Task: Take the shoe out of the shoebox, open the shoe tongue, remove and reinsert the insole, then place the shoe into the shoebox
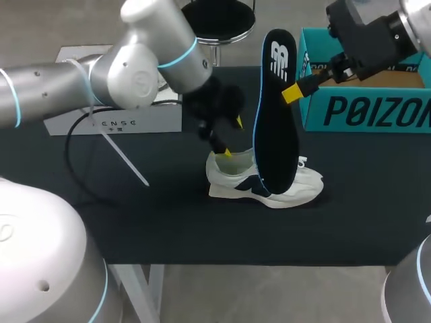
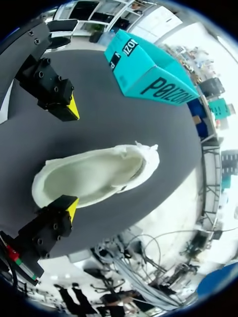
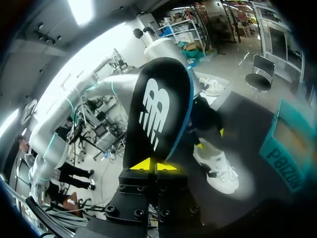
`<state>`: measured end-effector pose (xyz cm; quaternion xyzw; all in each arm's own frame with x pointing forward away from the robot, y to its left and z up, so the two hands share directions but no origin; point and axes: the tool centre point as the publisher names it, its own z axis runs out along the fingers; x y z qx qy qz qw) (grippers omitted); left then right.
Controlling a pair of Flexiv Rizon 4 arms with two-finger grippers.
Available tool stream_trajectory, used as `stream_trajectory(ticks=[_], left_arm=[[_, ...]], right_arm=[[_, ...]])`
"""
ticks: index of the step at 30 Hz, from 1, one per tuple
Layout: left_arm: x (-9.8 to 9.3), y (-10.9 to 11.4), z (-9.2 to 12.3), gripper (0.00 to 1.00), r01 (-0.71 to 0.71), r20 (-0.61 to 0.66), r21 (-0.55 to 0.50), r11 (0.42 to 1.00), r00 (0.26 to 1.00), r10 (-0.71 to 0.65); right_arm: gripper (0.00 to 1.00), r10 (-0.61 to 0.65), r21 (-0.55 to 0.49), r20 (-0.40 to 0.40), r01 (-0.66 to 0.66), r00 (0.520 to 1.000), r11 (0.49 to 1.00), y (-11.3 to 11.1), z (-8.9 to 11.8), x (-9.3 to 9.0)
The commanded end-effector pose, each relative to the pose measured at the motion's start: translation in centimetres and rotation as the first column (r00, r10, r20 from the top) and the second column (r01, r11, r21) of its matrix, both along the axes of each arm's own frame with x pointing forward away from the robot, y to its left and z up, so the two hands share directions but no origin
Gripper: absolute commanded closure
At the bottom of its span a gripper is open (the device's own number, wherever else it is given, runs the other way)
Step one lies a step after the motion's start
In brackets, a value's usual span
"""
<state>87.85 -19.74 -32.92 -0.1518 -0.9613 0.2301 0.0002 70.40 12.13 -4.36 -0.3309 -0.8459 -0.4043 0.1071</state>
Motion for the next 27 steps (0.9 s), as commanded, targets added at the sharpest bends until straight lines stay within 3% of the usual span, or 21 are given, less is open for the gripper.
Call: stream_trajectory(ticks=[1,11,20,22,23,27], left_arm=[[0.5,-1.7,-2.3,0.00,-0.004,-0.008,0.006,1.000,1.000,0.004],[0.2,-3.7,-5.4,0.00,-0.029,-0.028,0.029,0.999,0.999,0.030],[0.1,-4.4,-6.8,0.00,-0.021,-0.045,0.050,0.999,0.999,0.023],[0.1,-4.4,-6.8,0.75,-0.019,-0.048,0.049,0.999,0.999,0.022],[0.1,-4.4,-6.8,1.00,-0.015,-0.049,0.048,0.999,0.999,0.018],[0.2,-4.4,-6.8,1.00,-0.011,-0.044,0.054,0.998,0.999,0.013]], right_arm=[[1.00,0.001,-0.003,-0.002,-0.001,1.000,1.000,0.2,0.0,0.2],[1.00,0.001,-0.003,-0.002,-0.001,1.000,1.000,0.2,0.0,0.2],[1.00,0.001,-0.003,-0.002,-0.001,1.000,1.000,0.2,0.0,0.2],[1.00,0.001,-0.003,-0.002,-0.001,1.000,1.000,0.2,0.0,0.2],[1.00,0.001,-0.003,-0.002,-0.001,1.000,1.000,0.2,0.0,0.2],[1.00,0.001,-0.003,-0.002,-0.001,1.000,1.000,0.2,0.0,0.2]])
